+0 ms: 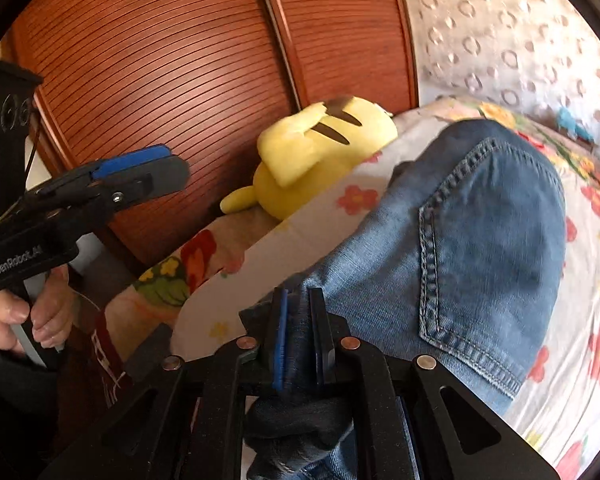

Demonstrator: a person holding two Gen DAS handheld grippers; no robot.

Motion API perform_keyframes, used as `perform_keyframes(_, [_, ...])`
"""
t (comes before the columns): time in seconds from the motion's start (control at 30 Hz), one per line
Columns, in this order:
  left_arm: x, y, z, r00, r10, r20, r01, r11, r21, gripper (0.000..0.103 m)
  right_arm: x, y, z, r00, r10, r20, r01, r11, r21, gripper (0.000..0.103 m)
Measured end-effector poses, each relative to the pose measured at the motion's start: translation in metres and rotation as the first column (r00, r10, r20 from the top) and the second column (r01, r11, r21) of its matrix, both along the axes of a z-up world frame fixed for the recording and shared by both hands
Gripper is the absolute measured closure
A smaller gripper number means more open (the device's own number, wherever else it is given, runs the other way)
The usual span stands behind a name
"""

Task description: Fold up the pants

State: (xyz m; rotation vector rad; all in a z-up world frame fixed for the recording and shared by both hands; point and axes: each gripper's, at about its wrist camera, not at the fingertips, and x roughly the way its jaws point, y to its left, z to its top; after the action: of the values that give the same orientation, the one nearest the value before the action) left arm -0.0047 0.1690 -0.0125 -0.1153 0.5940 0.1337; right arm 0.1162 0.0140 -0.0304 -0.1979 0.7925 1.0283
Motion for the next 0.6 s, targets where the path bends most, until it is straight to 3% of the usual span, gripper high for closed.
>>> perform_keyframes(0.17, [0.002,-0.005,0.001,1.000,-0.011,0.004,0.011,1.000,0.001,0.047,-0.003,-0.007,0.014,1.000,-0.006,0.027,0.005,1.000,0.026,0.083])
perform_keyframes(0.3, [0.008,-0.013,-0.003,0.999,-0.041,-0.008,0.041,0.999,-0.004,0.047,-0.022,-0.024,0.025,0.994,-0.037,0.104,0.034,0.999,0.033,0.055])
perform_keyframes(0.6, [0.035,-0.053,-0.032,0.986,-0.145,-0.084,0.141,0.989,-0.049,0.047,-0.007,-0.056,0.027,0.961,-0.167,0.219,0.169,0.986,0.010,0.044])
